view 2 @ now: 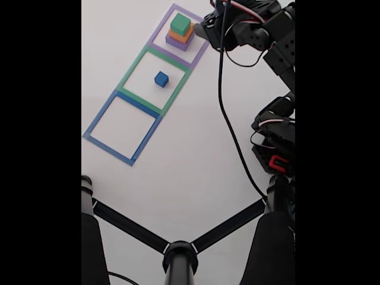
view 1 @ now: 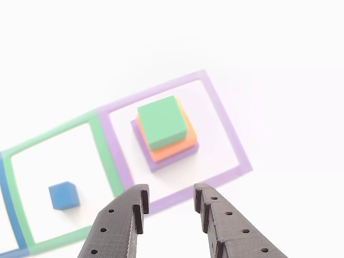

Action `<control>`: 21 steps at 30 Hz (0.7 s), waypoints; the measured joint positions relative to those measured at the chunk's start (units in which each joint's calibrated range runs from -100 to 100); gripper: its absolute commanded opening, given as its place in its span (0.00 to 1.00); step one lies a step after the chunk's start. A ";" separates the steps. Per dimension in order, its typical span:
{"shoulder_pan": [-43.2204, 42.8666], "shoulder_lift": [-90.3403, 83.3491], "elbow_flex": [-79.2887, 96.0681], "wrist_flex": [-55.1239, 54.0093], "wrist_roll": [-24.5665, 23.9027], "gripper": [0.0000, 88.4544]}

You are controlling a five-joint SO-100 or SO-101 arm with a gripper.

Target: Tower of hanoi

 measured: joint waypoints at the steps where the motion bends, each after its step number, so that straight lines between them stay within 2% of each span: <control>1: 1.06 0.00 -3.22 3.21 0.00 0.08; 5: 3.93 0.25 -12.62 11.56 0.00 0.21; 11: 5.40 0.08 -11.40 11.24 0.00 0.34; 15: 6.06 -1.77 -0.96 3.13 0.00 0.38; 21: 6.71 -3.46 16.28 -15.41 0.00 0.40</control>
